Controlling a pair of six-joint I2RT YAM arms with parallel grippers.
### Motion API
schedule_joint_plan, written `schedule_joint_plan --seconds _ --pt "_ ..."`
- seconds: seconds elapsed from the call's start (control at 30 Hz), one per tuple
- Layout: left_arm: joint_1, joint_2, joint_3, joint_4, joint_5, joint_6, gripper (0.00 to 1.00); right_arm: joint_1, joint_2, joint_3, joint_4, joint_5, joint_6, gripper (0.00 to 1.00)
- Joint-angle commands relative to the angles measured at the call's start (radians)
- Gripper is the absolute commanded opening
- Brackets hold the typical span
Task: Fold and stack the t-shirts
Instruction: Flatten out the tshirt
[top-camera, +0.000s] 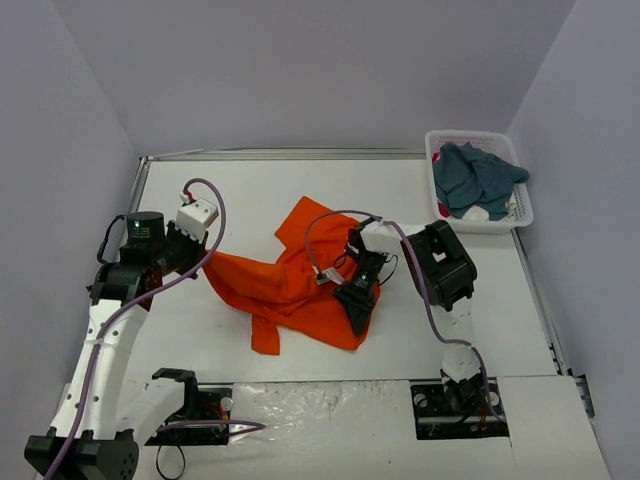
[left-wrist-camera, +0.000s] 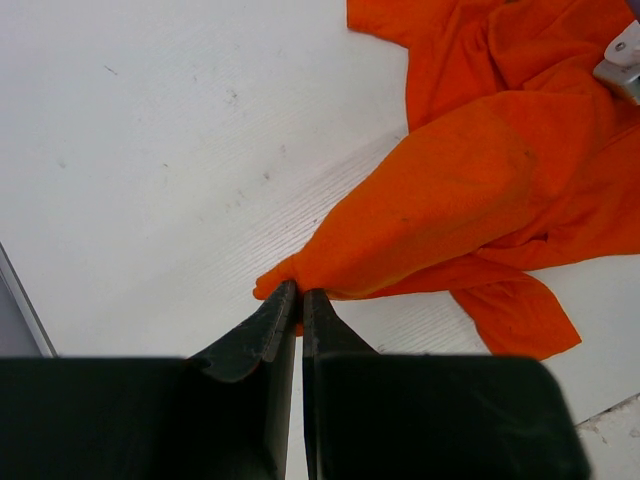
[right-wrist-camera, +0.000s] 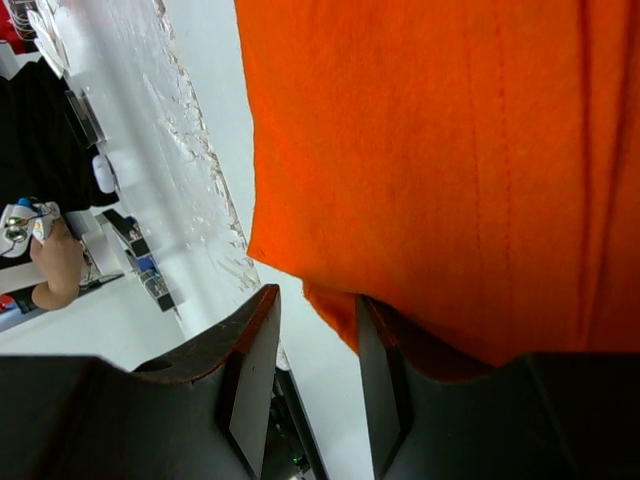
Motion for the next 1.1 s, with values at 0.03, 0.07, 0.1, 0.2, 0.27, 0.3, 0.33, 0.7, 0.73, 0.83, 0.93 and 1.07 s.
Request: schedule_joint_plan --seconds 0.03,0.07,0.1,0.2,0.27,0.3,0.33,0.7,0.73,0.83,0.93,1.07 --pt "0.009 -0.018 0.003 0.029 0.014 -0.011 0.02 0.026 0.016 0.060 -0.059 -0.036 -0.014 0.32" --pt "0.009 -0.019 0.003 0.029 0.014 -0.012 0.02 0.033 0.017 0.064 -0.064 -0.037 -0.017 0.32" --pt "0.009 -0.019 0.002 0.029 0.014 -0.013 0.02 0.036 0.022 0.072 -0.067 -0.037 -0.018 0.32" --pt "0.009 -0.021 -0.003 0.032 0.019 -0.011 0.02 0.038 0.028 0.074 -0.073 -0.034 -0.021 0.32" --pt "0.010 -0.019 -0.006 0.034 0.017 -0.011 0.02 0.038 0.033 0.071 -0.073 -0.033 -0.024 0.32" --pt "0.010 -0.019 -0.006 0.034 0.019 -0.011 0.02 0.041 0.037 0.069 -0.073 -0.034 -0.028 0.32" --pt "0.010 -0.018 -0.006 0.036 0.019 -0.011 0.02 0.041 0.039 0.069 -0.072 -0.034 -0.029 0.31" --pt "0.010 -0.018 -0.012 0.034 0.023 -0.008 0.02 0.053 0.042 0.058 -0.021 0.002 0.006 0.00" --pt "0.012 -0.018 -0.012 0.034 0.023 -0.008 0.03 0.055 0.037 0.058 -0.018 0.009 0.008 0.00" --pt "0.014 -0.015 -0.008 0.031 0.017 -0.006 0.02 0.040 -0.002 0.061 -0.020 0.021 0.015 0.00" --pt "0.014 -0.006 0.011 0.026 0.008 -0.011 0.02 0.000 -0.076 0.084 -0.026 0.059 0.034 0.00" --pt "0.014 0.025 0.043 0.017 -0.018 -0.011 0.02 -0.123 -0.180 0.194 -0.104 0.119 0.014 0.00"
